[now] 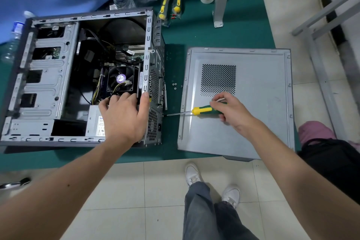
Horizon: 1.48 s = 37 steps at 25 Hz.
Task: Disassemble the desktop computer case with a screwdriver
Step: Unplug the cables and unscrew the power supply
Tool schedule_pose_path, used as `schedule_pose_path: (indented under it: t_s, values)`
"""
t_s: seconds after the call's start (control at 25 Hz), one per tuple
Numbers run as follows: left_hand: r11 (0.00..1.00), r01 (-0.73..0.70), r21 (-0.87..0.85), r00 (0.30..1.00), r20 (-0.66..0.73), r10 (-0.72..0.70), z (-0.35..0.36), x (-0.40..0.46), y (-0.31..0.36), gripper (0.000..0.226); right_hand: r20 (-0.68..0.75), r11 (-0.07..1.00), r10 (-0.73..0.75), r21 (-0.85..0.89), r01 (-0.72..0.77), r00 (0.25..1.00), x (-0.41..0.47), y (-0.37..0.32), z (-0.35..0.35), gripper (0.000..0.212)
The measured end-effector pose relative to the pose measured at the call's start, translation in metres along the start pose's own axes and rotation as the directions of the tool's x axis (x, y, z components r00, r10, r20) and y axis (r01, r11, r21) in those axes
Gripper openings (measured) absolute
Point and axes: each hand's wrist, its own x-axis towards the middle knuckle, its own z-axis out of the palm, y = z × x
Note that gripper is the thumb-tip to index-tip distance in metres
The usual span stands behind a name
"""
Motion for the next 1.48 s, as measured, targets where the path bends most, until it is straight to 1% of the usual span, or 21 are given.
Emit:
schedule_pose_path:
  t_s: [0.08, 0.12, 0.2, 0.28, 0.36, 0.4, 0.48, 0.52, 0.56, 0.64, 0.72, 0.76, 0.88, 0.92, 1.0, 1.08, 1.16, 1.24, 1.32, 1.4, 1.48]
  values:
    - [1.0, 0.0, 0.0, 1.0, 0.001, 0.0, 0.0, 0.0, 0.0, 0.062, 0.038, 0.995, -0.01, 0.102, 0.006, 0.999, -0.001, 0.0, -0.002, 0.031]
    - [1.0, -0.001, -0.001, 1.0, 0.004, 0.001, -0.001, 0.0, 0.0, 0.062, 0.044, 0.995, -0.001, 0.1, -0.003, 0.999, -0.002, 0.001, -0.003, 0.03]
    - [1.0, -0.002, -0.002, 1.0, 0.009, 0.002, -0.001, 0.0, 0.0, 0.062, 0.046, 0.998, 0.059, 0.001, -0.059, 0.997, -0.003, 0.0, -0.002, 0.019]
    - [1.0, -0.001, 0.003, 1.0, 0.009, 0.001, -0.001, -0.001, 0.001, 0.061, 0.03, 0.987, 0.079, -0.146, -0.073, 0.996, -0.004, 0.0, -0.001, 0.028]
    - [1.0, -0.003, 0.002, 1.0, 0.01, 0.003, -0.001, -0.001, 0.001, 0.062, 0.004, 0.999, 0.002, -0.054, -0.002, 1.0, -0.003, 0.003, 0.0, 0.012]
    - [1.0, -0.004, 0.001, 1.0, 0.008, 0.004, -0.001, 0.0, 0.001, 0.062, 0.004, 0.999, -0.033, 0.02, 0.033, 0.999, -0.003, 0.004, 0.0, 0.012]
    - [1.0, -0.003, 0.0, 1.0, 0.008, 0.003, -0.002, -0.001, 0.001, 0.063, 0.018, 0.988, -0.059, 0.144, 0.055, 0.998, -0.005, 0.007, -0.001, 0.026]
    - [1.0, -0.003, -0.001, 1.0, 0.008, 0.003, -0.002, -0.001, 0.001, 0.063, 0.012, 0.987, -0.051, 0.153, 0.049, 0.999, -0.006, 0.009, 0.0, 0.023]
    - [1.0, -0.002, -0.002, 1.0, 0.008, 0.002, -0.002, -0.001, 0.001, 0.063, 0.004, 0.992, -0.033, 0.122, 0.032, 0.999, -0.006, 0.01, 0.002, 0.018]
    - [1.0, -0.001, -0.003, 1.0, 0.005, 0.001, -0.002, -0.001, 0.001, 0.064, -0.025, 0.997, 0.0, -0.078, -0.002, 1.0, -0.008, 0.012, 0.003, 0.027]
    - [1.0, -0.001, -0.007, 1.0, 0.005, 0.001, -0.002, -0.001, 0.0, 0.063, -0.064, 0.98, -0.066, -0.19, 0.053, 0.996, -0.007, 0.012, 0.005, 0.019]
    - [1.0, -0.002, -0.01, 1.0, 0.006, 0.002, -0.002, -0.001, 0.0, 0.063, -0.072, 0.987, -0.1, -0.133, 0.09, 0.992, -0.007, 0.011, 0.005, 0.006]
    - [1.0, -0.007, -0.01, 1.0, 0.002, 0.007, -0.002, 0.0, 0.001, 0.062, -0.018, 0.986, -0.097, 0.138, 0.099, 0.995, -0.007, 0.011, 0.003, 0.032]
    - [1.0, -0.006, -0.01, 1.0, 0.004, 0.006, -0.002, 0.0, 0.001, 0.062, -0.007, 0.985, -0.078, 0.156, 0.078, 0.997, -0.008, 0.01, 0.003, 0.029]
    - [1.0, -0.003, -0.004, 1.0, 0.005, 0.004, -0.002, 0.0, 0.001, 0.062, -0.013, 0.999, -0.031, 0.034, 0.032, 0.999, -0.007, 0.009, 0.003, 0.016]
    - [1.0, 0.001, -0.001, 1.0, 0.005, -0.001, -0.001, 0.0, 0.0, 0.063, -0.032, 0.994, -0.032, -0.106, 0.028, 0.999, -0.007, 0.007, 0.003, 0.019]
    - [1.0, 0.003, -0.004, 1.0, 0.005, -0.003, -0.001, 0.0, 0.0, 0.064, -0.023, 0.997, -0.077, -0.005, 0.077, 0.997, -0.005, 0.007, 0.002, 0.013]
    - [1.0, 0.004, -0.004, 1.0, 0.005, -0.004, -0.001, -0.001, 0.0, 0.064, 0.016, 0.992, -0.075, 0.107, 0.073, 0.997, -0.007, 0.008, 0.001, 0.027]
    - [1.0, 0.005, -0.006, 1.0, 0.007, -0.005, -0.001, 0.0, 0.0, 0.063, 0.016, 0.999, -0.017, 0.043, 0.016, 1.0, -0.009, 0.007, 0.002, 0.016]
    - [1.0, 0.005, -0.01, 1.0, 0.008, -0.005, -0.002, 0.0, 0.001, 0.063, -0.004, 0.99, 0.013, -0.139, -0.013, 1.0, -0.009, 0.009, 0.002, 0.024]
    - [1.0, 0.004, -0.016, 1.0, 0.006, -0.004, -0.002, -0.001, 0.001, 0.062, -0.019, 0.995, -0.043, -0.09, 0.041, 0.999, -0.009, 0.01, 0.002, 0.011]
